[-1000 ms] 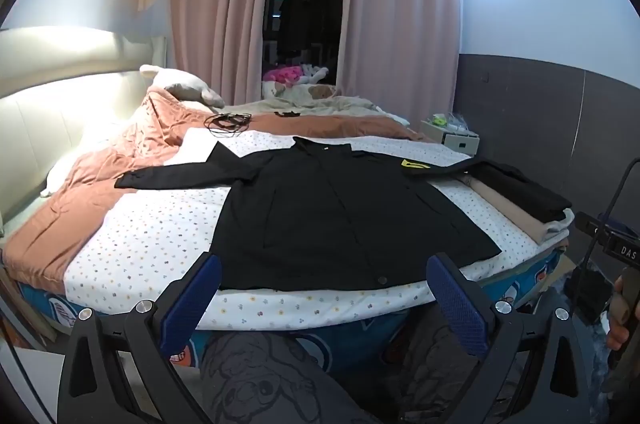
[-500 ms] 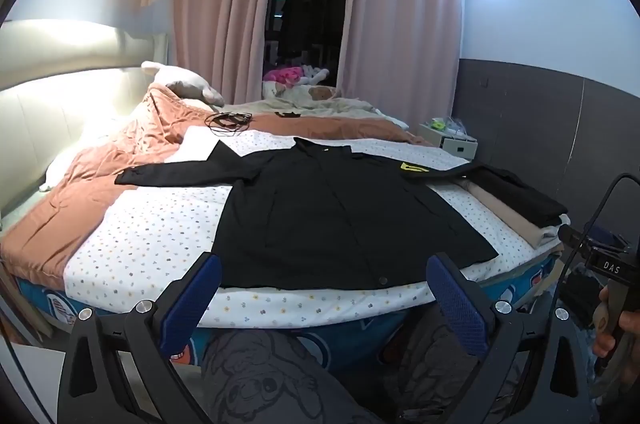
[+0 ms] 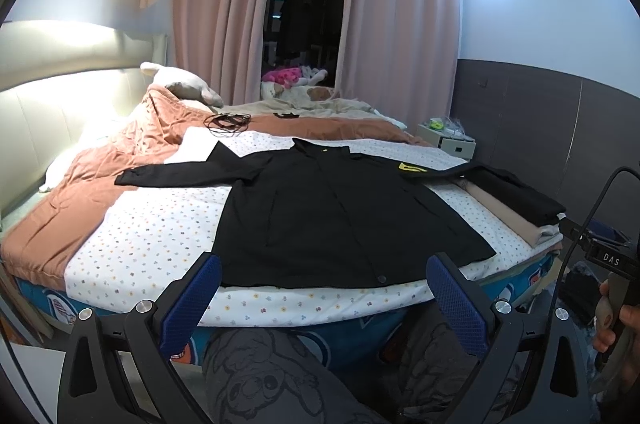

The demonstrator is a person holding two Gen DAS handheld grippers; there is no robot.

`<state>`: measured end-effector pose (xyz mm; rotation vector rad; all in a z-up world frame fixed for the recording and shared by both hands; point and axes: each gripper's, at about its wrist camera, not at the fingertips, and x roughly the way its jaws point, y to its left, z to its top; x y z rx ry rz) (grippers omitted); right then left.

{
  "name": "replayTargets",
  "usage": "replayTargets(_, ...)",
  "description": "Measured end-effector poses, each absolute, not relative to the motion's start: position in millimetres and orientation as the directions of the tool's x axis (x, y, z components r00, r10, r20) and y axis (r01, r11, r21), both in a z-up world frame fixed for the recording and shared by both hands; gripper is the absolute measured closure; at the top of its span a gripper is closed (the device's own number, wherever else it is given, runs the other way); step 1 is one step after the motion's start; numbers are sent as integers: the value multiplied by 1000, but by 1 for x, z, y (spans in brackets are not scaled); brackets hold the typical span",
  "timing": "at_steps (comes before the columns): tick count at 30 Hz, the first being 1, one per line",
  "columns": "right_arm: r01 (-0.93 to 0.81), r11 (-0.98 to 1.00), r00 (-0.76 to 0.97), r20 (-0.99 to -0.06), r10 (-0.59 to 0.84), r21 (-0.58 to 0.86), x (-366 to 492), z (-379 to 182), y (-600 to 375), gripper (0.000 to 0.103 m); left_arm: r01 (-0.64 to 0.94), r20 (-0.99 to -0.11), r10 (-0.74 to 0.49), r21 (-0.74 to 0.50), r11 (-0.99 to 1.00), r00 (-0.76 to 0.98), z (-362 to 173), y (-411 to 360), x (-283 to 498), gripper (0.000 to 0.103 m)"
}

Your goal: Fold large clothes

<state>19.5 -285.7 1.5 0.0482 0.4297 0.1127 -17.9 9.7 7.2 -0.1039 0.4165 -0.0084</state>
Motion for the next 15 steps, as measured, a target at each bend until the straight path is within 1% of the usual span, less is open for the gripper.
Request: replayTargets(15, -78, 994, 908, -405, 105, 81, 19, 3, -290, 0, -6, -404, -32, -91, 996, 914, 9, 9, -19, 0)
